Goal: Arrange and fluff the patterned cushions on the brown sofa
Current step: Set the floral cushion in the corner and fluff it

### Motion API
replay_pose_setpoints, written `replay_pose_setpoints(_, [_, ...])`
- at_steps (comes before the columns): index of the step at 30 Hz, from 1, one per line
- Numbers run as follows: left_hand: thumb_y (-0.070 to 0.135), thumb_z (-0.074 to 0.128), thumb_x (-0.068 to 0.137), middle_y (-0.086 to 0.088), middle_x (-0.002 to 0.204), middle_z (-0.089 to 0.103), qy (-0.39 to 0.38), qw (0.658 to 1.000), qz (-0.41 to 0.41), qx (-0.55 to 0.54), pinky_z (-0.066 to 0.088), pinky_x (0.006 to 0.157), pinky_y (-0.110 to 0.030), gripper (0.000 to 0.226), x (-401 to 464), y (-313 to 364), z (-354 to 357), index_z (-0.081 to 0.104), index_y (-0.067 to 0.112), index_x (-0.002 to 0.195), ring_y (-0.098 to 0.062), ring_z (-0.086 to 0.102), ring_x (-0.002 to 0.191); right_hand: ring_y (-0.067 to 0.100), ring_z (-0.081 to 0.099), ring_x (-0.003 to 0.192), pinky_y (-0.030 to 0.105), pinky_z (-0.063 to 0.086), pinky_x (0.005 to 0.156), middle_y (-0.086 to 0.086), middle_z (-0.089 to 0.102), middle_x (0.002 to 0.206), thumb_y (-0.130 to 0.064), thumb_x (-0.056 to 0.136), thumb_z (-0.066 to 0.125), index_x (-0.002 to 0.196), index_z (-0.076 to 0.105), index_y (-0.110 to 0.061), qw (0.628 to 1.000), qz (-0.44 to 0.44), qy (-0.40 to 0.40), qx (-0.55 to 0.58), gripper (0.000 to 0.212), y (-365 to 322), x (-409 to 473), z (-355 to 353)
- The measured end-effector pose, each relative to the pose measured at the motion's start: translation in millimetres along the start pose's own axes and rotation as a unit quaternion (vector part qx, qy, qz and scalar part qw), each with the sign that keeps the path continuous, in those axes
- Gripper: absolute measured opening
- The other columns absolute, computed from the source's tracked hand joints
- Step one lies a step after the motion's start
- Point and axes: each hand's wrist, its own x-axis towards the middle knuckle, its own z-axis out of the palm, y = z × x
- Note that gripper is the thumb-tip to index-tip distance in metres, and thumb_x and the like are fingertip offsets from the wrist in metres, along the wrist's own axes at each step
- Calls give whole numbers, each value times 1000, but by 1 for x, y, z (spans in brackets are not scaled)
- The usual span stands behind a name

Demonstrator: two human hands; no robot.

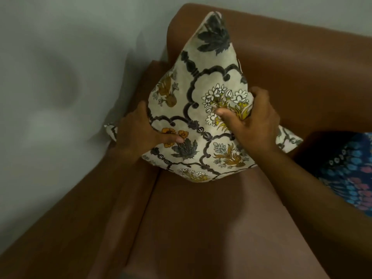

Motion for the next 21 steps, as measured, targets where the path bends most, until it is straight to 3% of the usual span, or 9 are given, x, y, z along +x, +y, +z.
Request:
replay_pose_setpoints(6, [103,60,18,-14,127,62,3,999,14,30,52,97,-54,146,13,-22,9,45,10,129,-35,60,118,29,54,106,44,45,90,14,59,114,-87,81,41,135,52,-7,996,-40,-42,-68,97,17,7,16])
replay_pose_setpoints(11, [88,76,33,-15,145,50,61,994,81,47,41,110,-53,142,6,-24,2,34,13,147,-33,47,133,29,43,124,34,32,99,21,48,138,-75,84,51,150,39,-10,995,-70,33,-61,93,6,-7,2])
replay_pose_setpoints(13, [91,76,30,-14,140,55,23,993,81,77,46,105,-54,142,4,-31,9,40,13,143,-33,53,128,32,43,128,39,36,102,23,45,143,-77,87,45,154,32,-9,994,-77,-17,-82,96,9,-14,11])
replay_pose_setpoints(16, [99,68,23,-13,133,60,-27,995,43,87,53,96,-55,144,8,-40,13,43,17,139,-34,59,121,41,43,134,57,40,107,27,40,150,-82,87,35,158,19,-15,988,-65,-94,-103,99,18,-15,17])
replay_pose_setpoints(19, [99,64,28,-21,147,47,-10,993,49,103,41,109,-61,152,3,-33,4,28,16,151,-42,45,134,38,38,141,54,34,111,22,37,155,-80,86,39,160,20,-16,989,-59,-100,-94,100,18,-12,0])
replay_pose_setpoints(21, [98,61,36,-25,153,40,58,988,80,118,34,113,-60,151,-13,-27,1,24,12,154,-44,38,140,34,36,143,48,31,112,19,37,155,-77,87,42,160,22,-14,991,-49,-94,-83,99,19,-18,-18])
